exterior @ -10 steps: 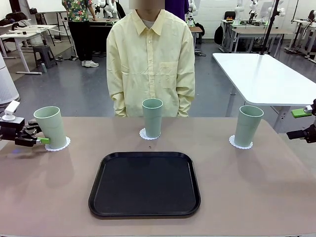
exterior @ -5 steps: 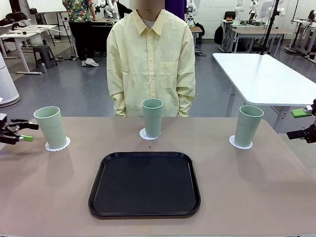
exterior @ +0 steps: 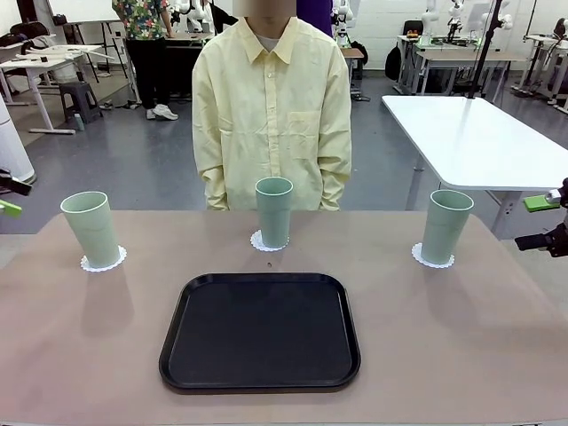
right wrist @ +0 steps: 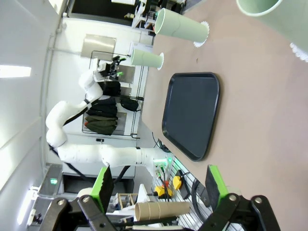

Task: Place coasters on the table and set cups on them.
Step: Take one Reusable plastic cup from the Flat Tray and place it on a coaster set by the human.

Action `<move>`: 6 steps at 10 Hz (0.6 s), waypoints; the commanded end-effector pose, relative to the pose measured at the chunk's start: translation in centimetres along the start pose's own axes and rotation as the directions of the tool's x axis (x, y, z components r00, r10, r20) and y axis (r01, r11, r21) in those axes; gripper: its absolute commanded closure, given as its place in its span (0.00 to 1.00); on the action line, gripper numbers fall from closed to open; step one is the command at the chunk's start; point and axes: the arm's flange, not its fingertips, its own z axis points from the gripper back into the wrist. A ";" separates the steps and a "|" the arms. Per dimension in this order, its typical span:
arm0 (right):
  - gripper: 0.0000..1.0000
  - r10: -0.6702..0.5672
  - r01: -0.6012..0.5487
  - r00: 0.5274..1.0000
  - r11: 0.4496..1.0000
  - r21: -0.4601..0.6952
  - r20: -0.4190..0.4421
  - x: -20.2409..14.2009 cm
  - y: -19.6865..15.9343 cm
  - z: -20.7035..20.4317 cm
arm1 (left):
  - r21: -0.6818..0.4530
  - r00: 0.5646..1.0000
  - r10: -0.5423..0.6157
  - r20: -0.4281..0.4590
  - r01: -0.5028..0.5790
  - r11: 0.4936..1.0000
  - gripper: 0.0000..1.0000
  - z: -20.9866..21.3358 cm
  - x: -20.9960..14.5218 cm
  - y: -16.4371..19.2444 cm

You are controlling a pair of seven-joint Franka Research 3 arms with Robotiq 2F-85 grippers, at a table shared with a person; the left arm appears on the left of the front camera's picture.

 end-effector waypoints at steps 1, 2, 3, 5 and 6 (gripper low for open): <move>0.00 0.008 -0.008 1.000 1.000 0.012 0.005 -0.2 0.2 0.0 | -0.003 0.971 0.067 -0.229 -0.069 0.998 0.00 0.8 5.6 -3.8; 0.00 0.008 -0.008 1.000 1.000 0.012 0.005 -0.2 0.2 0.0 | -0.014 0.949 0.110 -0.296 -0.119 0.993 0.00 1.7 8.6 -5.4; 0.00 0.008 -0.008 1.000 1.000 0.012 0.005 -0.2 0.2 0.0 | -0.007 0.933 0.131 -0.335 -0.142 0.990 0.00 2.0 10.5 -6.1; 0.00 0.008 -0.008 1.000 1.000 0.012 0.005 -0.2 0.2 0.0 | 0.108 0.844 0.325 -0.427 -0.309 0.945 0.00 0.9 13.5 -7.8; 0.00 0.008 -0.008 1.000 1.000 0.012 0.005 -0.2 0.2 0.0 | 0.250 0.785 0.444 -0.431 -0.369 0.895 0.00 -0.8 14.0 -8.5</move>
